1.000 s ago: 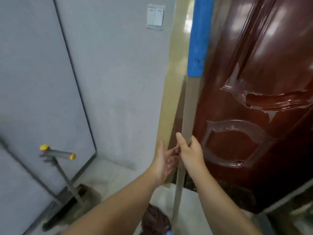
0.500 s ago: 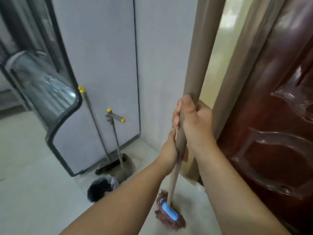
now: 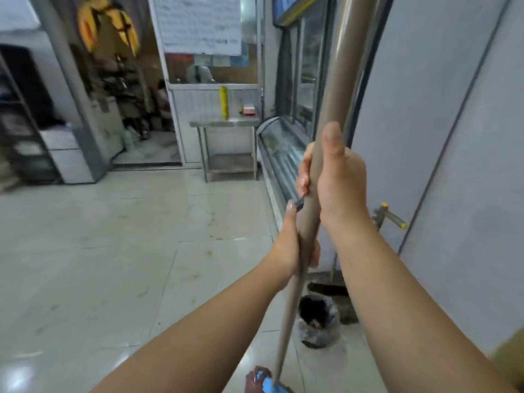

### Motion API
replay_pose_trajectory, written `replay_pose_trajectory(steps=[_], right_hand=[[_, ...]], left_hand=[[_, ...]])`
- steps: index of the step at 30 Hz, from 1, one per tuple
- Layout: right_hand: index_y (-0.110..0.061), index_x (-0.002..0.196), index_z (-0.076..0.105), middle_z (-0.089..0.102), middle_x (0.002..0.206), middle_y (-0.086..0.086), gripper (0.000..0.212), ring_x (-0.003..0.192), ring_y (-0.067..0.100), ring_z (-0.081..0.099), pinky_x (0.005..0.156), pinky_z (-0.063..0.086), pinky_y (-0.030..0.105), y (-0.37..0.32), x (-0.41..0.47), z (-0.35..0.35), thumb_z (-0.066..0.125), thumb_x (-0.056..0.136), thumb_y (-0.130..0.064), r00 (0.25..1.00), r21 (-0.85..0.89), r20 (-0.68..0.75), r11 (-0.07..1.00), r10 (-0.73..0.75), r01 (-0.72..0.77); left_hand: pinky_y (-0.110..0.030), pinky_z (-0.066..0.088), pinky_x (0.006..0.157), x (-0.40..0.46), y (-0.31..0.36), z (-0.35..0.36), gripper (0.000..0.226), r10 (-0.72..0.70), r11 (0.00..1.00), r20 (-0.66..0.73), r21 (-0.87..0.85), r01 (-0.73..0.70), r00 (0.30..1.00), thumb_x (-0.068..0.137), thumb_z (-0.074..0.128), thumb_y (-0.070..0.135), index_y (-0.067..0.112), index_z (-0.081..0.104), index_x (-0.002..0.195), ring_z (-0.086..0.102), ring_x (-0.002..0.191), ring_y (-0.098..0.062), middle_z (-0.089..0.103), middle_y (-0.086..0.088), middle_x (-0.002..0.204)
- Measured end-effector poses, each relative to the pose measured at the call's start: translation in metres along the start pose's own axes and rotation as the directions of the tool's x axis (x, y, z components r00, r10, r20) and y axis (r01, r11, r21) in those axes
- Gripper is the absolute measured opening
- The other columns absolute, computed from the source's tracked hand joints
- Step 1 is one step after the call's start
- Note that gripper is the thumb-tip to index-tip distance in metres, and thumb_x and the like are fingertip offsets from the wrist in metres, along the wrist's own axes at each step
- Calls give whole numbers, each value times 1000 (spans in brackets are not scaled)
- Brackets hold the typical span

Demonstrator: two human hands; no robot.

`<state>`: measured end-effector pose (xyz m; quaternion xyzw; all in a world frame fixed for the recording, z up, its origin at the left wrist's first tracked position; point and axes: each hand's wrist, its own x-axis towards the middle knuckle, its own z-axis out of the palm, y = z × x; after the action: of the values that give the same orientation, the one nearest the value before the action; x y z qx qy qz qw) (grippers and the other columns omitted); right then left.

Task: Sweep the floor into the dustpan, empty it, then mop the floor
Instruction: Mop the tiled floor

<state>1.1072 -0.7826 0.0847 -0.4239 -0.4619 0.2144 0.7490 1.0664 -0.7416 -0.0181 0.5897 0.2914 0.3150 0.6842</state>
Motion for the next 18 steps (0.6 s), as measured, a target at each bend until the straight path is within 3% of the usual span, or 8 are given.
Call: replay_pose_trajectory(steps=[2, 5, 8, 10, 12, 15, 18], right_hand=[[-24, 61, 55, 56, 45, -4, 39, 37, 6, 51, 43, 45, 16, 11, -8, 33, 48, 76, -59, 995, 18, 98, 1000, 23, -25], [-21, 79, 54, 62, 56, -10, 27, 47, 3, 59, 53, 52, 17, 28, -22, 82, 52, 83, -47, 968, 38, 249, 998, 39, -50], [-19, 77, 52, 58, 48, -10, 17, 45, 3, 57, 62, 55, 28, 61, -54, 119, 63, 88, -27, 912, 18, 379, 984, 157, -177], [-19, 72, 52, 58, 45, -8, 19, 45, 4, 58, 68, 52, 31, 85, -80, 133, 67, 84, -21, 846, -47, 468, 963, 255, -264], [-20, 70, 54, 60, 46, -8, 22, 47, 4, 60, 71, 52, 32, 98, -94, 141, 71, 74, -33, 805, -70, 518, 952, 290, -298], [-21, 76, 56, 63, 51, -8, 43, 55, 5, 64, 81, 52, 36, 104, -90, 140, 66, 55, -57, 816, -41, 486, 941, 313, -336], [-22, 81, 58, 68, 62, -8, 57, 68, 4, 67, 76, 49, 22, 110, -80, 120, 56, 51, -70, 805, -141, 451, 921, 385, -362]], left_hand=[[-12, 44, 45, -16, 1, -47, 89, -44, 999, -118, -16, 42, 992, 95, -1, 56, 1, 53, 50, 55, 40, -14, 55, -8, 40], [-21, 45, 77, -43, -19, -116, 94, -99, 995, -355, -41, 90, 930, 93, 0, 60, 4, 69, 64, 64, 75, -18, 70, -11, 71], [-30, 38, 84, -78, -63, -167, 86, -222, 972, -565, -64, 227, 795, 92, 3, 62, 10, 71, 93, 54, 91, -21, 64, -11, 99], [-35, 34, 97, -100, -91, -188, 79, -272, 961, -650, -139, 241, 709, 92, 7, 63, 11, 63, 114, 49, 101, -20, 59, -10, 115], [-38, 29, 103, -113, -98, -195, 75, -282, 960, -667, -192, 206, 690, 93, 9, 61, 13, 59, 121, 49, 106, -19, 59, -9, 118], [-38, 26, 108, -114, -87, -188, 73, -267, 960, -644, -242, 141, 717, 93, 8, 62, 20, 62, 118, 53, 107, -12, 63, -9, 119], [-31, 21, 109, -100, -76, -171, 76, -219, 960, -599, -274, 60, 770, 90, 6, 66, 23, 55, 129, 46, 114, -6, 57, 6, 127]])
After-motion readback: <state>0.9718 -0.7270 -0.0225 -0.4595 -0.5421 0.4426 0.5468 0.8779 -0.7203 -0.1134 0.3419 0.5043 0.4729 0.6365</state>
